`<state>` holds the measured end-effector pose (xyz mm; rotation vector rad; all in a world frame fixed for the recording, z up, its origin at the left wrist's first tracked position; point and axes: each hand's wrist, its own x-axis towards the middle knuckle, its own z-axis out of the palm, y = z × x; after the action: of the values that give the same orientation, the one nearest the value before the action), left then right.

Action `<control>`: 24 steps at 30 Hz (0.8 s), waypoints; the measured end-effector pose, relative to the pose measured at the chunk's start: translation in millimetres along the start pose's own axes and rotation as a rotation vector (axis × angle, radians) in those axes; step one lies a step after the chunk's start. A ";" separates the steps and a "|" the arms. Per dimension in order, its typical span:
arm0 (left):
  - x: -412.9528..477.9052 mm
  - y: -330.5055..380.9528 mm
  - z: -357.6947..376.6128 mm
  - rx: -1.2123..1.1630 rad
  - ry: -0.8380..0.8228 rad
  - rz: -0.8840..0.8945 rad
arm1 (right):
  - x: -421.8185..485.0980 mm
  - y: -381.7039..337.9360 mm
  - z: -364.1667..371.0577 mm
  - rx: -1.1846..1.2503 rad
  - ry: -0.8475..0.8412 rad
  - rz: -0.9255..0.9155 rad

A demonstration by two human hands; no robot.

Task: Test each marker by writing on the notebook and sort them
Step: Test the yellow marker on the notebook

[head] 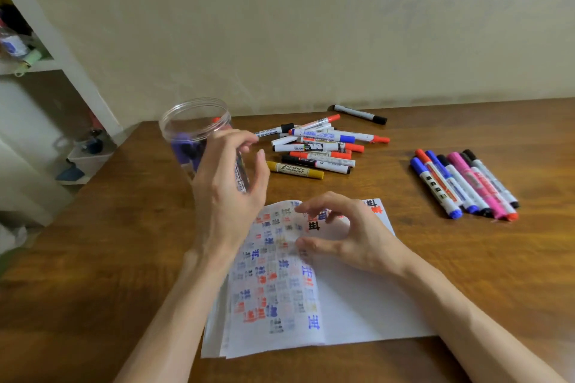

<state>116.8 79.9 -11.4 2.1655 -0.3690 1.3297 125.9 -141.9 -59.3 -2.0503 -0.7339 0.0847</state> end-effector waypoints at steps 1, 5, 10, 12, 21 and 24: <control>-2.6 4.7 9.3 -0.018 -0.096 -0.055 | 0.3 1.0 -2.2 0.005 0.024 -0.002; -5.7 1.2 51.2 0.090 -0.489 -0.335 | 0.0 5.2 -13.7 0.010 0.086 0.005; -4.7 -12.3 74.5 0.384 -0.741 -0.390 | 0.1 8.7 -23.0 0.039 0.133 0.016; -8.3 -14.4 77.7 0.448 -0.754 -0.368 | 0.1 10.1 -23.5 0.044 0.144 0.024; -7.5 -24.2 80.0 0.401 -0.725 -0.339 | 1.6 12.0 -24.8 -0.007 0.155 0.065; -7.2 -17.6 77.9 0.263 -0.673 -0.337 | 1.6 14.2 -26.0 -0.043 0.187 0.101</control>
<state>178.9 47.4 -50.4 2.7125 -0.0658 0.4592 142.5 -166.2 -55.4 -2.1024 -0.5206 -0.0646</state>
